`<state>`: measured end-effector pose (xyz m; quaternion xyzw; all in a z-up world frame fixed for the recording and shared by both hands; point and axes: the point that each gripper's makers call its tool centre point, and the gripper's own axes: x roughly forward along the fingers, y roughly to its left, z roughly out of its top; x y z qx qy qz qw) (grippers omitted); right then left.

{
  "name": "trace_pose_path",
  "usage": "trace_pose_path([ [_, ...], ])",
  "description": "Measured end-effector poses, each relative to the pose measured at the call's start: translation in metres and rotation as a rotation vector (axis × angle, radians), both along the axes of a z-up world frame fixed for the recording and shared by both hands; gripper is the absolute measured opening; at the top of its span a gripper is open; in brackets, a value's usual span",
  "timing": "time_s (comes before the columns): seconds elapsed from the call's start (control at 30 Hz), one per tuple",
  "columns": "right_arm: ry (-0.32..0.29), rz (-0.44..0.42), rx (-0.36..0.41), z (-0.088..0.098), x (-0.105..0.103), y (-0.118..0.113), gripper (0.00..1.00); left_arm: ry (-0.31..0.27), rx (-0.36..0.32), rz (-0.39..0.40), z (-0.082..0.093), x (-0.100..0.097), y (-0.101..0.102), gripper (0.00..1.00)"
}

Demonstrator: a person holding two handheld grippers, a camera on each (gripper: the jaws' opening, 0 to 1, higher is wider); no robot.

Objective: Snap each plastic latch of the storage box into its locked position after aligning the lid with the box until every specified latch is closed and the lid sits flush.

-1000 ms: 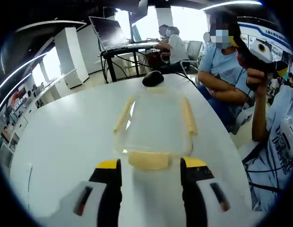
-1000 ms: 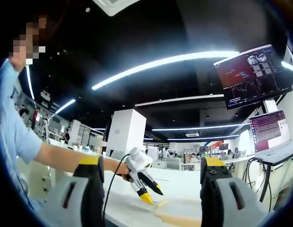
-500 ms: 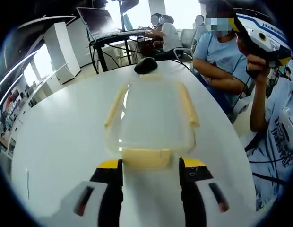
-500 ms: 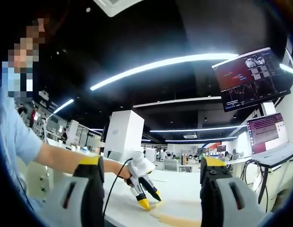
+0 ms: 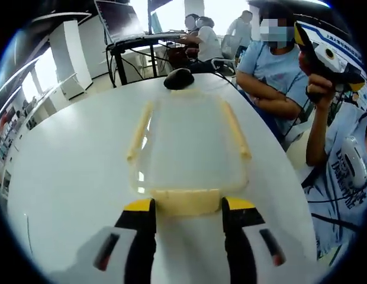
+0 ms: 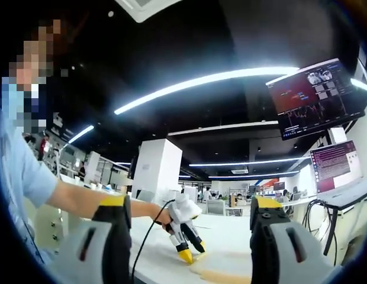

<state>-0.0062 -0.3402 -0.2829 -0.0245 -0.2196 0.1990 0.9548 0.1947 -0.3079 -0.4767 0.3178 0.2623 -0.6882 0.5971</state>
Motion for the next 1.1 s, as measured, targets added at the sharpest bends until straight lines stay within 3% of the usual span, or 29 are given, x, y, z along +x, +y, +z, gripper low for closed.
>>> trace_pose_path([
  [0.27, -0.006, 0.000, -0.002, 0.002, -0.003, 0.001, 0.81, -0.010, 0.027, -0.006, -0.002, -0.001, 0.000, 0.46],
  [0.63, -0.010, -0.008, 0.003, 0.003, -0.004, -0.002, 0.81, -0.002, 0.055, -0.017, -0.003, -0.001, -0.009, 0.40],
  [0.93, -0.016, -0.008, 0.005, 0.004, -0.005, -0.003, 0.81, 0.001, 0.091, -0.004, -0.003, -0.008, -0.002, 0.39],
  [1.1, -0.025, -0.007, 0.012, 0.006, -0.007, -0.005, 0.81, -0.022, 0.153, -0.008, -0.003, -0.017, 0.008, 0.39],
])
